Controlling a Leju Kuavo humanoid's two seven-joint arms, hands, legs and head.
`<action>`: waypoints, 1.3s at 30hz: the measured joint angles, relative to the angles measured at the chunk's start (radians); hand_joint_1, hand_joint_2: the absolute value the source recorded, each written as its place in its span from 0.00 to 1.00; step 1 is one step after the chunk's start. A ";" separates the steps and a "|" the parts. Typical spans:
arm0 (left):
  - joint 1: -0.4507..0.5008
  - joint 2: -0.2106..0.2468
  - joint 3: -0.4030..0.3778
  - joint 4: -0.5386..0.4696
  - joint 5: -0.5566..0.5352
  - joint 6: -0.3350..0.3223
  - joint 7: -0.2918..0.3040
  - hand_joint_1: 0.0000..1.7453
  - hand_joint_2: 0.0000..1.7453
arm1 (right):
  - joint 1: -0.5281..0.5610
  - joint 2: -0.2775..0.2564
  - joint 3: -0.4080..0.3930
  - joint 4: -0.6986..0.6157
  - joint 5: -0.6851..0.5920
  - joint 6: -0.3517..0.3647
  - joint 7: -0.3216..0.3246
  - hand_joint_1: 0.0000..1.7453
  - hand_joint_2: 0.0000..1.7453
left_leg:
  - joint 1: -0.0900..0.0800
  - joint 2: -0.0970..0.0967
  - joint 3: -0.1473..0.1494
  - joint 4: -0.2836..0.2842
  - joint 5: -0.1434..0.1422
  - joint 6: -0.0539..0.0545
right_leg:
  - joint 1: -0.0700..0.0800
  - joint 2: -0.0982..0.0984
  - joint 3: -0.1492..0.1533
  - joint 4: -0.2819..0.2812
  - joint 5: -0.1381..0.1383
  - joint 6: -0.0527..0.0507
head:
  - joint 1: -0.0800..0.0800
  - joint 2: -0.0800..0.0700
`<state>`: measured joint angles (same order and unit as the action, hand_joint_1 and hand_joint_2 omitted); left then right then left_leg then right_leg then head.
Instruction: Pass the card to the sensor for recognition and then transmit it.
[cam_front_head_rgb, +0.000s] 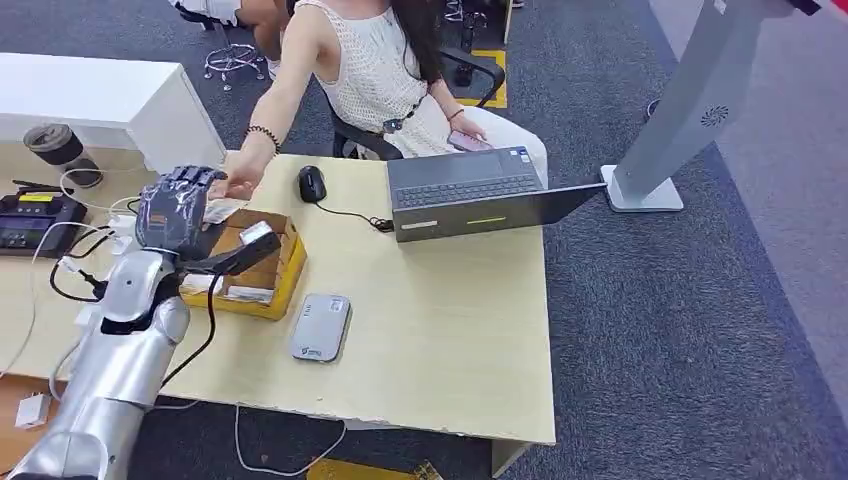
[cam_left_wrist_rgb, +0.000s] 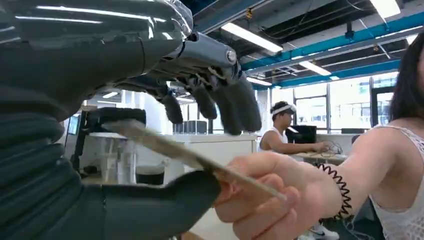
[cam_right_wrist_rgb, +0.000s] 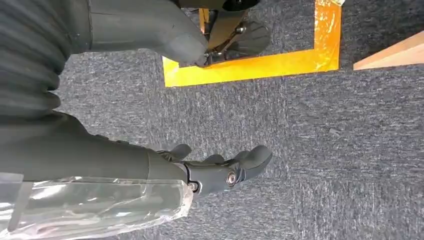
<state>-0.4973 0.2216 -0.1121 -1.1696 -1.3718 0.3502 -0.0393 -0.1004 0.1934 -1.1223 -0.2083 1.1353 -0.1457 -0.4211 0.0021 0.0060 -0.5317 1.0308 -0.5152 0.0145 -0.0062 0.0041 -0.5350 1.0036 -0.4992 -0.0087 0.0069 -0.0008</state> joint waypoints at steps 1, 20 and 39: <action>0.000 0.002 -0.003 0.003 0.000 0.000 0.000 1.00 1.00 | 0.000 0.000 0.000 0.001 0.000 0.000 0.000 0.00 1.00 | 0.000 0.000 0.000 0.000 0.000 0.000 | 0.000 0.000 0.000 0.000 0.000 0.000 | 0.000 0.000; 0.033 -0.021 -0.039 -0.001 0.043 -0.032 -0.045 1.00 1.00 | 0.000 0.006 0.000 0.003 -0.018 0.002 -0.006 0.00 1.00 | 0.000 0.000 0.000 0.000 0.000 0.000 | 0.000 0.000 0.000 0.000 0.000 0.000 | 0.000 0.000; 0.141 -0.130 -0.264 0.017 0.054 -0.319 0.044 1.00 1.00 | 0.012 0.019 0.000 0.003 -0.040 -0.013 0.009 0.00 1.00 | 0.000 0.000 0.000 0.000 0.000 0.000 | 0.000 0.000 -0.001 0.000 0.000 0.000 | 0.000 0.000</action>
<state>-0.3563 0.0916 -0.3761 -1.1524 -1.3176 0.0312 0.0050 -0.0881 0.2125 -1.1227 -0.2056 1.0956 -0.1591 -0.4120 0.0023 0.0062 -0.5320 1.0312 -0.5151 0.0144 -0.0062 0.0042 -0.5357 1.0033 -0.4987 -0.0083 0.0065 -0.0008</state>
